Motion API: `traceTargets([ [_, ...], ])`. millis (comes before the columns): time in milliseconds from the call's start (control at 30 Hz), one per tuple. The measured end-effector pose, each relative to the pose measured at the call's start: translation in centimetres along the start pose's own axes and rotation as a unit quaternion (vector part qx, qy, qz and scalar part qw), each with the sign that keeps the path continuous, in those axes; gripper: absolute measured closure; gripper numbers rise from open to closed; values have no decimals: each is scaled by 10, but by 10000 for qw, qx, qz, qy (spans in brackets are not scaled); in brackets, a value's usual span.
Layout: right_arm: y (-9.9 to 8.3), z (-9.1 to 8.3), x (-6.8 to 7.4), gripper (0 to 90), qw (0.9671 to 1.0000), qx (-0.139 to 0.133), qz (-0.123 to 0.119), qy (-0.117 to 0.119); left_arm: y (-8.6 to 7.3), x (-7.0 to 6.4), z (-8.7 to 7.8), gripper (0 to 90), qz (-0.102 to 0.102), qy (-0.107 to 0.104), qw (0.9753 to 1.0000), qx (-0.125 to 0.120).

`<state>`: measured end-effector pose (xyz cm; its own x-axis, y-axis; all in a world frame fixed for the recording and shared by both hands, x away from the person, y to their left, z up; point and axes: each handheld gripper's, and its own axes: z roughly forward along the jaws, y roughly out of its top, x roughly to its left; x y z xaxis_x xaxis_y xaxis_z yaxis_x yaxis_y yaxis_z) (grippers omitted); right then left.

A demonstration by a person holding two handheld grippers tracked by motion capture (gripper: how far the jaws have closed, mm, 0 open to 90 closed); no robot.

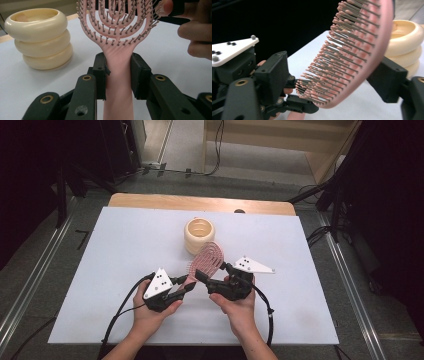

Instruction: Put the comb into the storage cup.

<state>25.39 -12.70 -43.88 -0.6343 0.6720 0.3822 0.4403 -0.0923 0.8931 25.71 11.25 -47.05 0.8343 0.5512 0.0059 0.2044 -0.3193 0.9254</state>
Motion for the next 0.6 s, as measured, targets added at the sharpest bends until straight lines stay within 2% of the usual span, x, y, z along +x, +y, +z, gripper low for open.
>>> traceTargets([
  [133, -1, 1, 1, 277, 9999, -47, 49, 110, 0, -3, 1, 702, 18, -13, 10000, -62],
  [300, -2, 3, 1, 349, 9997, -89, 171, 132, -1, -4, 2, 701, 55, 10, 9999, -83],
  [467, -4, 2, -1, 424, 9992, -122, 342, 174, -2, -6, 2, 700, 128, 134, 9998, -123],
  [600, -5, 3, -5, 474, 9986, -102, 454, 253, -2, -7, 3, 699, 114, 143, 9997, -158],
])
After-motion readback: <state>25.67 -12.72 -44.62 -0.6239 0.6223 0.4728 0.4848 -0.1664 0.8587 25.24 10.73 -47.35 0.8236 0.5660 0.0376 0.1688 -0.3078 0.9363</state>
